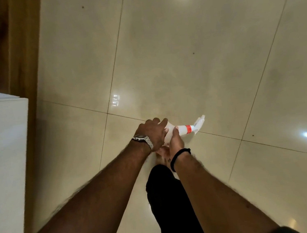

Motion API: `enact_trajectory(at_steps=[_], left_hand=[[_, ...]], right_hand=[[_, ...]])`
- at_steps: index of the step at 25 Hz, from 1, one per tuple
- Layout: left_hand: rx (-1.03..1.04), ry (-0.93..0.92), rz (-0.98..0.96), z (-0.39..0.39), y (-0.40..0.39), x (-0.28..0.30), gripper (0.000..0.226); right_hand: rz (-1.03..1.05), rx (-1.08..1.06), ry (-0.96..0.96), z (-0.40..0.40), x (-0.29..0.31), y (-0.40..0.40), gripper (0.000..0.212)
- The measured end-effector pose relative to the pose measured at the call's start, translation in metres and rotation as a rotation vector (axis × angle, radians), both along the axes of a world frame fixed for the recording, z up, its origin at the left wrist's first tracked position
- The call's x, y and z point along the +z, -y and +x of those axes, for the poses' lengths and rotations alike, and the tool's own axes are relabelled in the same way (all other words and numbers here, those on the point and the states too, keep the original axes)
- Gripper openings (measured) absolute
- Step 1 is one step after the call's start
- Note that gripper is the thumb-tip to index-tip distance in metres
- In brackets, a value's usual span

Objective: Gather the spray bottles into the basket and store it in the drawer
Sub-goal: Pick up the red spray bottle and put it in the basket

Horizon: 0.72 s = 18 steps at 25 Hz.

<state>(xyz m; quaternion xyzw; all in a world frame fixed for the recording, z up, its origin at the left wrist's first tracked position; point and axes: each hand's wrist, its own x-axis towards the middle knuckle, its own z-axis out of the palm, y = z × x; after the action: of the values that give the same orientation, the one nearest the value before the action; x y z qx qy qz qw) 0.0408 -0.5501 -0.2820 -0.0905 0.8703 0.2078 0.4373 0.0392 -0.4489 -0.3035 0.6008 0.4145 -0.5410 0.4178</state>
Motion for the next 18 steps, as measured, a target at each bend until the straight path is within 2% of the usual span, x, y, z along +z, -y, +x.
enact_trajectory(at_steps=[4,8,12,15,18], left_hand=[[0.346,-0.012,0.070,0.021,-0.009,0.075,0.050],[0.631,0.010,0.005,0.050,-0.012,0.156,0.051],[0.857,-0.123,0.034,0.103,-0.026,0.227,0.047],[1.081,-0.213,0.101,0.169,-0.059,0.272,0.049],[1.297,-0.226,0.139,0.256,-0.106,0.318,0.053]], right_hand=[[0.055,0.357,-0.209,0.004,0.076,-0.012,0.052],[0.032,0.678,-0.406,0.032,0.161,-0.013,0.044],[-0.023,0.909,-0.689,0.070,0.239,-0.027,0.034],[-0.083,1.184,-0.856,0.109,0.288,-0.051,0.040],[-0.211,1.579,-0.862,0.167,0.341,-0.086,0.058]])
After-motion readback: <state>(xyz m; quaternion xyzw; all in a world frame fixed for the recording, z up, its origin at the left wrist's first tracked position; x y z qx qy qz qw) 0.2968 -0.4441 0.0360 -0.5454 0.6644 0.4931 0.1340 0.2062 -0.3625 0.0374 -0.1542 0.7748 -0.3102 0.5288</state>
